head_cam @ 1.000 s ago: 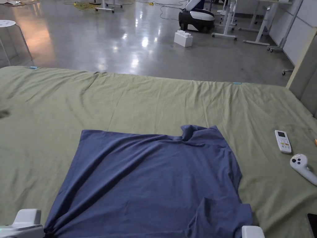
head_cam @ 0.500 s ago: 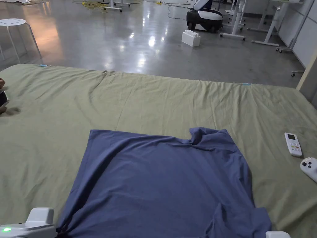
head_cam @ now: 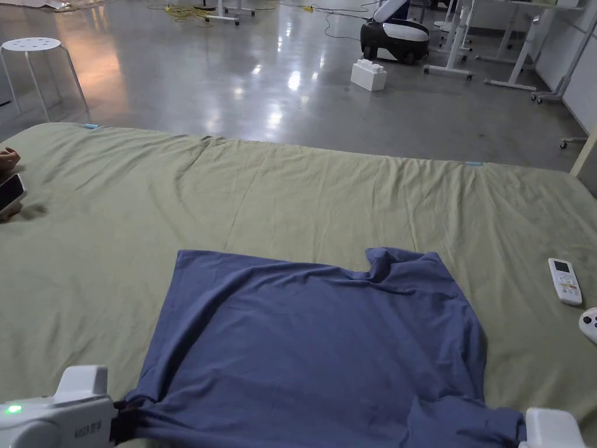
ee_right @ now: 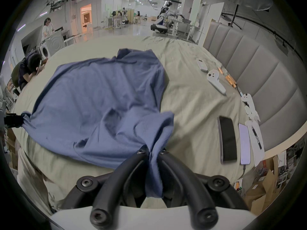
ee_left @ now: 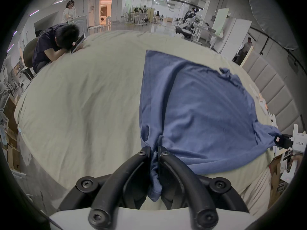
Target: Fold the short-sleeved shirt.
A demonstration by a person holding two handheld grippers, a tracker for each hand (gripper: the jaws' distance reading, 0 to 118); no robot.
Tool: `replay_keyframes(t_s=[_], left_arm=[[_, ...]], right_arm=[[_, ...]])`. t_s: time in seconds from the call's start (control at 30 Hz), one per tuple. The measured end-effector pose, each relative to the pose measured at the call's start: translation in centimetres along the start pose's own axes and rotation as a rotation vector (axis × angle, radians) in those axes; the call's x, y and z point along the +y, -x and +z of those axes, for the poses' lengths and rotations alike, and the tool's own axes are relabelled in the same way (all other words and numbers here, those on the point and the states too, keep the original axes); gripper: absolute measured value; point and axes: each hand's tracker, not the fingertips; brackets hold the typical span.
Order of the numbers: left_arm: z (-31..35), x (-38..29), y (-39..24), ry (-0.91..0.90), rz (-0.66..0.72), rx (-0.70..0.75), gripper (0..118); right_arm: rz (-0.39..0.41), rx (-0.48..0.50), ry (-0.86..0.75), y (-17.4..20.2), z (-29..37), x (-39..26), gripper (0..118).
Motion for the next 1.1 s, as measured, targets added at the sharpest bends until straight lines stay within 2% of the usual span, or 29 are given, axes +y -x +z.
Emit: replay_keyframes(t_s=[0.13,0.33,0.47,0.77,0.8,0.87,0.93,0.97,1.0,1.03,1.1], left_arm=[[-0.4,3.9,-0.7,-0.062,0.01,-0.003,9],[-4.3,9.0,-1.2,-0.078,0.027,0.01,9],[-8.5,11.4,-1.4,-0.042,0.034,0.039,9],[-14.5,13.1,-1.6,0.037,0.009,0.078,9],[-14.7,13.0,-1.6,0.037,0.015,0.077,9],[-14.6,12.9,-1.6,0.032,0.018,0.074,11],[-14.1,12.8,-1.7,0.005,0.008,0.079,19],[-13.6,12.8,-1.6,-0.014,0.004,0.075,26],[-12.9,12.8,-1.6,-0.045,0.007,0.07,38],[-12.2,12.8,-1.7,-0.069,0.007,0.062,53],[-10.3,12.6,-2.0,-0.153,0.001,0.03,62]], right_arm=[[-0.01,-0.003,-0.072,0.0,-0.3,3.7,7],[-0.037,0.01,-0.082,0.0,-4.2,8.9,7],[-0.066,0.035,-0.018,0.3,-9.3,11.4,7],[-0.035,0.053,0.062,1.2,-16.8,12.5,9],[-0.032,0.057,0.057,1.3,-17.0,12.4,12],[-0.017,0.039,0.038,1.4,-17.0,12.4,29],[-0.014,0.037,-0.006,1.3,-16.3,12.3,39],[-0.028,0.038,-0.028,1.4,-15.6,12.3,42],[-0.046,0.04,-0.078,1.5,-14.7,12.3,52],[-0.051,0.033,-0.122,1.6,-14.0,12.2,70],[-0.025,0.022,-0.238,2.0,-12.0,12.1,86]])
